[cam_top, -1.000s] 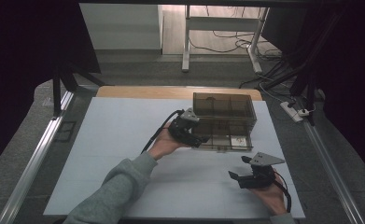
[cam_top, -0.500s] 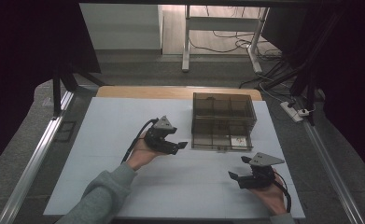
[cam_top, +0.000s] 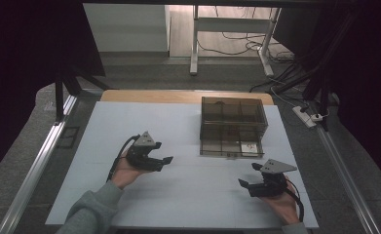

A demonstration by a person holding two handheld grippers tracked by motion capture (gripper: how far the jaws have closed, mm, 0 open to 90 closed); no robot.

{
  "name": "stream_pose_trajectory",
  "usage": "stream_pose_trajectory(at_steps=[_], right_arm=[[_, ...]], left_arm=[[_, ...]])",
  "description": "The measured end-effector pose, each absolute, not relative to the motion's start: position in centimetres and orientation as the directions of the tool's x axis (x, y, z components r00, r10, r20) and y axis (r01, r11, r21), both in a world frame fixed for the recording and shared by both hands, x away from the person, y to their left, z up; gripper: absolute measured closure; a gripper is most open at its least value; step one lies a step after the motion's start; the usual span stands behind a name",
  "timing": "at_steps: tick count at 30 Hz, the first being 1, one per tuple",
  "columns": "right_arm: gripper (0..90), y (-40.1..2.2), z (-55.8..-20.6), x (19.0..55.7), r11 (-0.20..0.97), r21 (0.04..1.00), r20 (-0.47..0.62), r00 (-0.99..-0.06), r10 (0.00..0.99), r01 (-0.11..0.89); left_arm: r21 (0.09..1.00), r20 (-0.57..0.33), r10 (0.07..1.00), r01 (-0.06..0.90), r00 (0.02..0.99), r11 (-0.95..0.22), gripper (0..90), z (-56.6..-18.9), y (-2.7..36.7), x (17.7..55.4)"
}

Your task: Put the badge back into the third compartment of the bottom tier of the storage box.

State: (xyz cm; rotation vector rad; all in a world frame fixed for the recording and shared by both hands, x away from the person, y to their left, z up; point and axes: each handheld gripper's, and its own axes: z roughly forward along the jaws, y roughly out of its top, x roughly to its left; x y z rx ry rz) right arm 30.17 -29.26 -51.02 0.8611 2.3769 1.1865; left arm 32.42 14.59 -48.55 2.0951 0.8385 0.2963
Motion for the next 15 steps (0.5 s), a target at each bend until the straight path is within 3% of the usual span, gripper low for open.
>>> stream_pose_trajectory(at_steps=[15], right_arm=[[18.4, -29.3, -50.9, 30.1, 0.467, 0.807, -0.038, -0.756, 0.654, 0.363]], left_arm=[[0.786, -0.068, 0.721, 0.482, 0.689, -0.387, 26.5, -50.5, 19.8, 28.4]])
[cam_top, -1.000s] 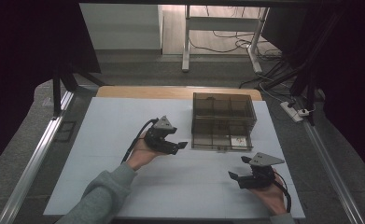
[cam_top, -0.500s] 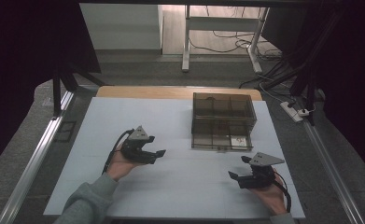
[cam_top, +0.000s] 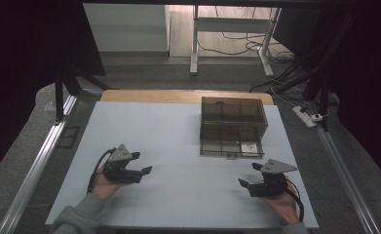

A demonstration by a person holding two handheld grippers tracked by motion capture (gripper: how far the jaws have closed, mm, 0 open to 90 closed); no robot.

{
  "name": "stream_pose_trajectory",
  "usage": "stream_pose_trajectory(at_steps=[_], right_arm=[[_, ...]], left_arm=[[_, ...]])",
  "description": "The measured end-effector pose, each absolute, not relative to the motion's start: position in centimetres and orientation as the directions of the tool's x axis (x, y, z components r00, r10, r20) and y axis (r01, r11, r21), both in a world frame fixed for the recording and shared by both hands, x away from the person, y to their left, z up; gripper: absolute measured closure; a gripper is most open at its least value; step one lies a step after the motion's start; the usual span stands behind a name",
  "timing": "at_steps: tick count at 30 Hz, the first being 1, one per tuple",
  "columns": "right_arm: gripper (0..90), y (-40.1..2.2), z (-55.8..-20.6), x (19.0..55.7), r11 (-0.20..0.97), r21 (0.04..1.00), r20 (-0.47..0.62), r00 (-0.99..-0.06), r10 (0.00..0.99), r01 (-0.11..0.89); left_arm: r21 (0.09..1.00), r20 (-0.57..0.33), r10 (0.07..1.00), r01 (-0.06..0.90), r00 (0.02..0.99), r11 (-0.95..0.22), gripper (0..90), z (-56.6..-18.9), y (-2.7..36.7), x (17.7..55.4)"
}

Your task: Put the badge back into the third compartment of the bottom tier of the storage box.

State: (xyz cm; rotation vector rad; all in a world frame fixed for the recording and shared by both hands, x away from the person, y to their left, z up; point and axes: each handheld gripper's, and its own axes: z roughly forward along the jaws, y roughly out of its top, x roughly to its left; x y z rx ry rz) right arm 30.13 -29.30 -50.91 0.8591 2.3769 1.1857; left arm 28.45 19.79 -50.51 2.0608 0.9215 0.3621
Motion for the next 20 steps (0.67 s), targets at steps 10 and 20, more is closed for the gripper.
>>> stream_pose_trajectory(at_steps=[10, 20], right_arm=[[18.5, -29.3, -50.8, 30.0, 0.463, 0.812, -0.045, -0.752, 0.658, 0.356], [18.4, -29.3, -50.7, 29.9, 0.471, 0.812, -0.062, -0.753, 0.655, 0.343]], left_arm=[[0.784, -0.082, 0.748, 0.506, 0.659, -0.36, 25.8, -51.5, 21.7, 27.1], [0.781, -0.083, 0.76, 0.515, 0.644, -0.352, 22.7, -51.8, 22.2, 27.0]])
